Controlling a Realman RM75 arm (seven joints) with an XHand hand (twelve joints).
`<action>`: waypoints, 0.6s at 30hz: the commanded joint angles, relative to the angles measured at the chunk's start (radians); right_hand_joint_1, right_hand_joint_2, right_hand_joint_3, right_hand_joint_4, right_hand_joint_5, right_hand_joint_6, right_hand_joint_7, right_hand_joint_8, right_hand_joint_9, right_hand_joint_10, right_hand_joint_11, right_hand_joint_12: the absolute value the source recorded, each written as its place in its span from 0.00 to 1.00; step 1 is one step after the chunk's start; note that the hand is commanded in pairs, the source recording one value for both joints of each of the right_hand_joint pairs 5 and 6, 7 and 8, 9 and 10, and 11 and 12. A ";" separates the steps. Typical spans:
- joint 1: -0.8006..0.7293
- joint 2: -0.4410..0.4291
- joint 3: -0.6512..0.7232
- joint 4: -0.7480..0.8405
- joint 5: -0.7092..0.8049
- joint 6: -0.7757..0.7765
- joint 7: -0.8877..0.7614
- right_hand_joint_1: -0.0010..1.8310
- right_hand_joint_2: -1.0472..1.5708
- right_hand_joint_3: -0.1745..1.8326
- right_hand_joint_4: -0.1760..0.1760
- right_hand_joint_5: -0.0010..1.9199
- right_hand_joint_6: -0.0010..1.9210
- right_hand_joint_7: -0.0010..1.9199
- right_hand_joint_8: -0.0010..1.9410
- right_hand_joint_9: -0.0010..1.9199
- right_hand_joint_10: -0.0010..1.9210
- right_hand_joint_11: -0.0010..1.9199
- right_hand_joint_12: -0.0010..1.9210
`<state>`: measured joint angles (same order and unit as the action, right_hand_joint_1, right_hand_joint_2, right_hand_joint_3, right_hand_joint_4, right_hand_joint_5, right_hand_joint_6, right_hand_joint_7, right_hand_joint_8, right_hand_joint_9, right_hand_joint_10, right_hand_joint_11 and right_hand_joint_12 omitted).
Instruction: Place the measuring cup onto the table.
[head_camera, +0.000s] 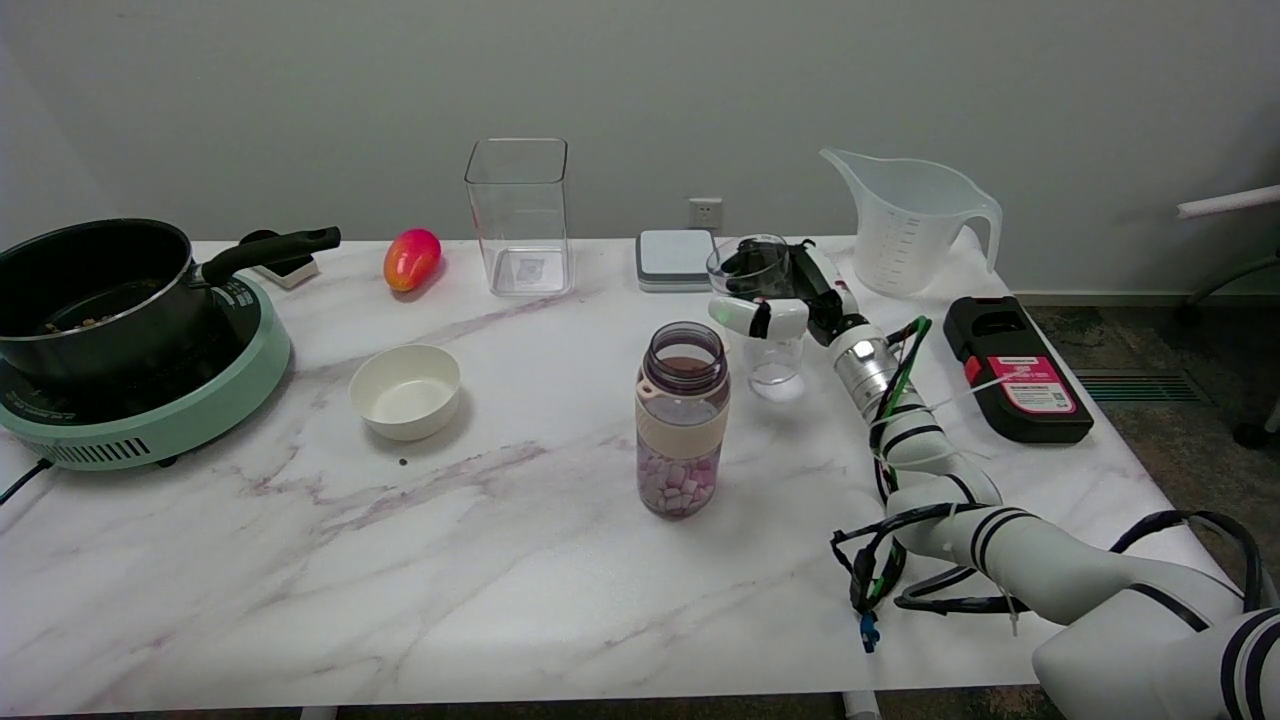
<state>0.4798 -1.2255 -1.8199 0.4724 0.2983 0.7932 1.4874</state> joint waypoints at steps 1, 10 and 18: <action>-0.038 0.006 0.004 0.004 0.009 0.043 0.060 0.70 0.44 0.65 0.50 0.46 0.46 0.63 0.63 0.53 0.53 0.37 0.37; -0.048 0.011 0.006 0.004 0.009 0.058 0.078 0.72 0.33 0.67 0.50 0.35 0.35 0.53 0.53 0.36 0.36 0.31 0.31; -0.055 0.018 0.008 0.004 0.009 0.069 0.078 0.72 0.30 0.70 0.50 0.34 0.34 0.48 0.48 0.32 0.32 0.29 0.29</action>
<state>0.4442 -1.2179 -1.8154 0.4759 0.3052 0.8367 1.5452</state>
